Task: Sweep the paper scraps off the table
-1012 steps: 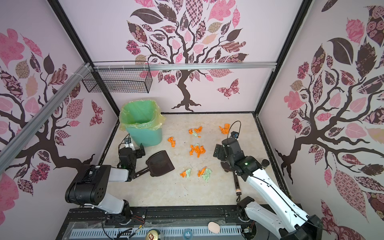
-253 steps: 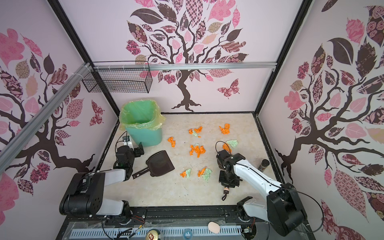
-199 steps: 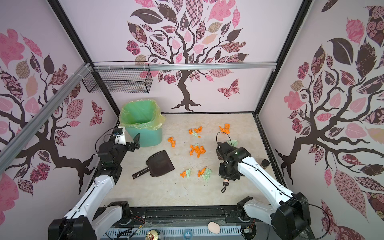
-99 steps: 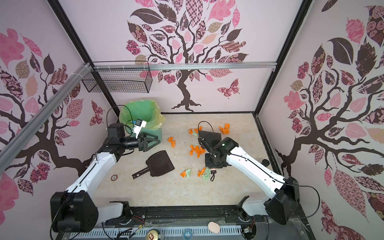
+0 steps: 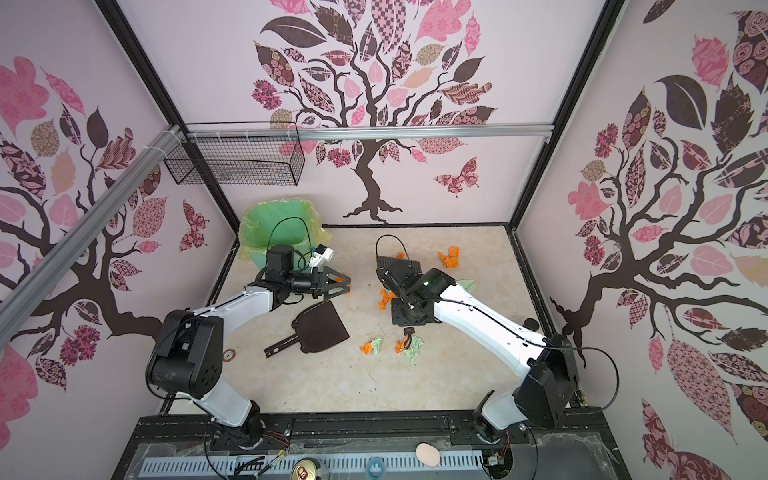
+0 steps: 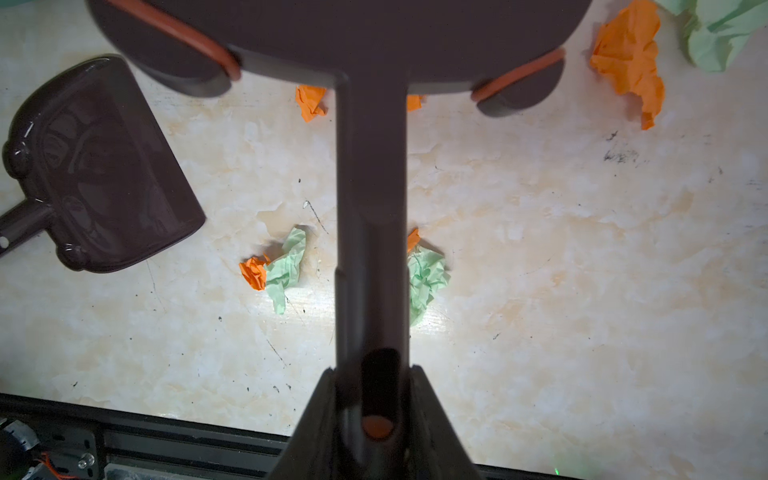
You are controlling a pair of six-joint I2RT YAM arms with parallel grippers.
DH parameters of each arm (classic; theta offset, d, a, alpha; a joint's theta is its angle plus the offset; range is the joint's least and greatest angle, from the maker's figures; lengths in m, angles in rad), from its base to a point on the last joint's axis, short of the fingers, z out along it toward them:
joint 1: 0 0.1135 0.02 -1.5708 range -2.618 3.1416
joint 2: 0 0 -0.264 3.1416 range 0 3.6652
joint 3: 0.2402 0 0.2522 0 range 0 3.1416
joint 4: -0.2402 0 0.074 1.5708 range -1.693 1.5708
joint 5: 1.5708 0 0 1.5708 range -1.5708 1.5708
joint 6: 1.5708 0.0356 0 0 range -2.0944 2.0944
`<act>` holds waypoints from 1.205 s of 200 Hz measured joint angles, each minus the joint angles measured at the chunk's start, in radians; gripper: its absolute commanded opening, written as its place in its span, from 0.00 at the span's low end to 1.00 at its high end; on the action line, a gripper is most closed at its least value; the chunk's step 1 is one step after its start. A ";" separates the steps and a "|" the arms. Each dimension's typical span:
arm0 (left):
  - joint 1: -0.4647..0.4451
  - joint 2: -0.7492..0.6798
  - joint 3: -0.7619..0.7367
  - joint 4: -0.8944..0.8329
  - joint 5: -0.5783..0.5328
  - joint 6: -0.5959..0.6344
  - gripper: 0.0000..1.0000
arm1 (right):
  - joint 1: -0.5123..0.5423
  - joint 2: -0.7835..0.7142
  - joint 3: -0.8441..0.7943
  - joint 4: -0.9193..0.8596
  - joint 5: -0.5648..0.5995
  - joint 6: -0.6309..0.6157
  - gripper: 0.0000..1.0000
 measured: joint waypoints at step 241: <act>-0.134 -0.001 0.191 -0.246 -0.150 0.053 0.37 | 0.217 0.101 0.195 -0.011 0.111 0.092 0.03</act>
